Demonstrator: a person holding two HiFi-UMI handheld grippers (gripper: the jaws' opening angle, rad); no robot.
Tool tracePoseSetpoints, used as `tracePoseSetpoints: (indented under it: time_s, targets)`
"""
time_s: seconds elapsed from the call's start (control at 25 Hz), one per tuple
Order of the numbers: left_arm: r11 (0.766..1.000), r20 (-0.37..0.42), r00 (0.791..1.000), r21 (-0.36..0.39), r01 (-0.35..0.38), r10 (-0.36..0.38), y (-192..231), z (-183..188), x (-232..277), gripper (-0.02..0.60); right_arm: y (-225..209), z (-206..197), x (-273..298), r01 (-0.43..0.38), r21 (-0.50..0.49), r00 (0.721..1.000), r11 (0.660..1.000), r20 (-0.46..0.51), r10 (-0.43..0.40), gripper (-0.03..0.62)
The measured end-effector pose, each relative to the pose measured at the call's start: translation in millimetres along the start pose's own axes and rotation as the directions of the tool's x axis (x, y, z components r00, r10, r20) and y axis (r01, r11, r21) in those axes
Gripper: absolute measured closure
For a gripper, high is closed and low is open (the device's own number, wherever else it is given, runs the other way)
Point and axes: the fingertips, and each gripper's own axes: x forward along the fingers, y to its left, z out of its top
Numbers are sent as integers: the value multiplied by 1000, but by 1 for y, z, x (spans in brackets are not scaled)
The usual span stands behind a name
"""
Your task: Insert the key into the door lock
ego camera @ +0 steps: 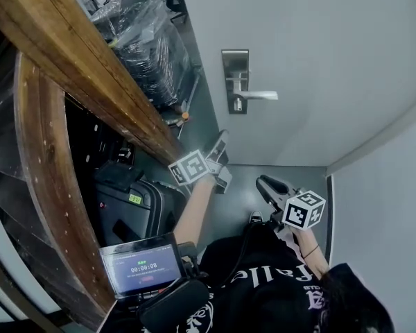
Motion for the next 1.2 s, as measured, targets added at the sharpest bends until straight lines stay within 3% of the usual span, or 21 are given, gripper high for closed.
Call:
tracePoseSetpoints:
  time_s: [0.08,0.16,0.32,0.48,0.6,0.88,1.04,1.2]
  targets:
    - [997,-3,1000,75,11,-11,-16,-3,-20,577,12,-5,0,-3,0,1000,1000,3,3,519]
    - [979,-24,1000,204,0,5,-34,-5,-41,577,23,-11,-1,-1,0,1000,1000,6,1,519]
    - [896,-88,995,444,-1,45,-65,-21,-83,577,48,-32,-4,0,7,1000,1000,11,0,519]
    - [830,-137,989,557,37,48,-87,-43,-128,577,73,-62,-12,13,21,1000,1000,19,-13,519]
    - [797,-199,979,597,93,34,-104,-68,-161,577,93,-86,-23,34,42,999,999,30,-36,519]
    - [745,-298,954,629,223,-34,-139,-130,-218,577,135,-144,-61,98,66,993,993,53,-102,519]
    - [760,-354,932,584,285,-77,-158,-165,-248,577,154,-169,-94,143,78,988,987,51,-147,519]
    - [762,-387,920,576,295,-63,-167,-190,-273,577,162,-177,-115,153,88,984,984,75,-160,519]
